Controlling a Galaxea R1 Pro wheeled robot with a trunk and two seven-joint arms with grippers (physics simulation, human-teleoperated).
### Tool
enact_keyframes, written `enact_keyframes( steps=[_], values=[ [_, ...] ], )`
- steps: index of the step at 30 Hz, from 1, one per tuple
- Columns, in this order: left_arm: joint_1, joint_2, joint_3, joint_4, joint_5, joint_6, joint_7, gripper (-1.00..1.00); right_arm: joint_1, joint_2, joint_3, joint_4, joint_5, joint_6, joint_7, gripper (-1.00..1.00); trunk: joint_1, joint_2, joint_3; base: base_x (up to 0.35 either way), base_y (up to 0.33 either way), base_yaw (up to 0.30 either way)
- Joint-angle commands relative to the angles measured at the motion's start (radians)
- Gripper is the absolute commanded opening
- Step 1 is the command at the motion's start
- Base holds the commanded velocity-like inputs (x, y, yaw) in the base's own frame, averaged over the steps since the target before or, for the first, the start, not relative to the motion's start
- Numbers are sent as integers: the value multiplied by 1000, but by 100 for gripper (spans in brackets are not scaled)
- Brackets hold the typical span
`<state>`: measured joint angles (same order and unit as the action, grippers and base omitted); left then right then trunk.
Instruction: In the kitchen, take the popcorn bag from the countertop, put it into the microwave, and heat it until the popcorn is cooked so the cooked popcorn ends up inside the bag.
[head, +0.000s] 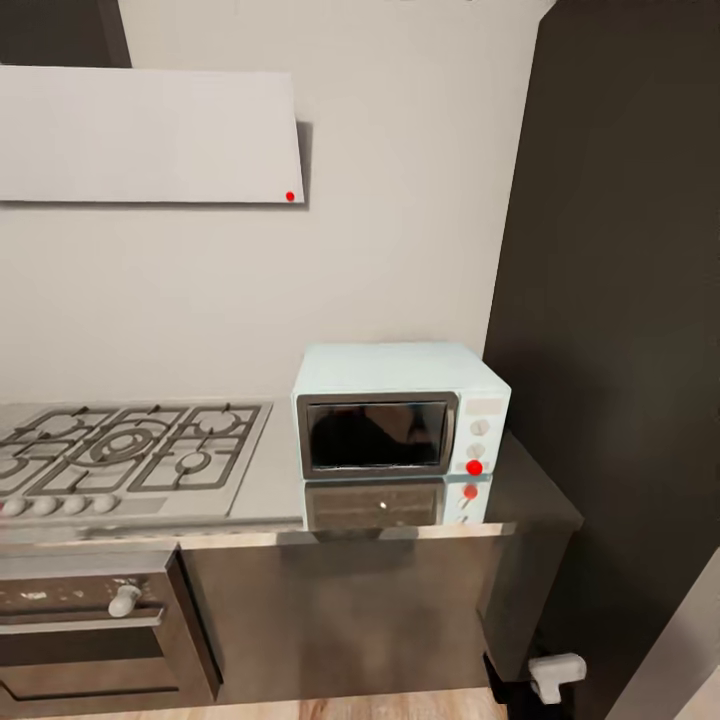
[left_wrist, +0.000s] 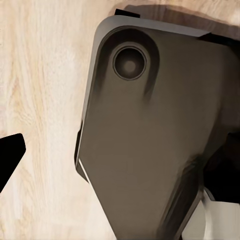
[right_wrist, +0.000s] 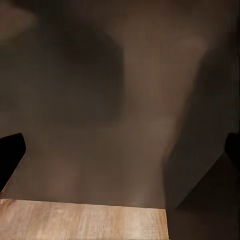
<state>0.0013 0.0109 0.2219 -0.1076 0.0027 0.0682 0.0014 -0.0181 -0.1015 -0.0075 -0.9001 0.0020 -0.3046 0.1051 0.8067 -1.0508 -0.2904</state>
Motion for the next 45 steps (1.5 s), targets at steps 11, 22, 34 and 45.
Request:
enact_keyframes(
  steps=[11,22,34,45],
  values=[
    [-1,-1,5,-3,0,6,1,100,0,0,-3,-379,-3,-1,-9,100,-42,77,33,0,0,0],
    [0,-2,5,-6,0,7,2,100,-33,3,-4,-533,-5,74,-29,100,-84,154,68,0,0,0],
    [0,-10,2,-3,0,-1,0,100,-60,-12,-5,-458,-5,115,-56,100,-104,189,83,0,0,0],
    [0,-9,2,-2,0,-1,0,100,-57,-20,11,-520,-5,120,-60,100,-104,189,83,115,78,0]
  ],
)
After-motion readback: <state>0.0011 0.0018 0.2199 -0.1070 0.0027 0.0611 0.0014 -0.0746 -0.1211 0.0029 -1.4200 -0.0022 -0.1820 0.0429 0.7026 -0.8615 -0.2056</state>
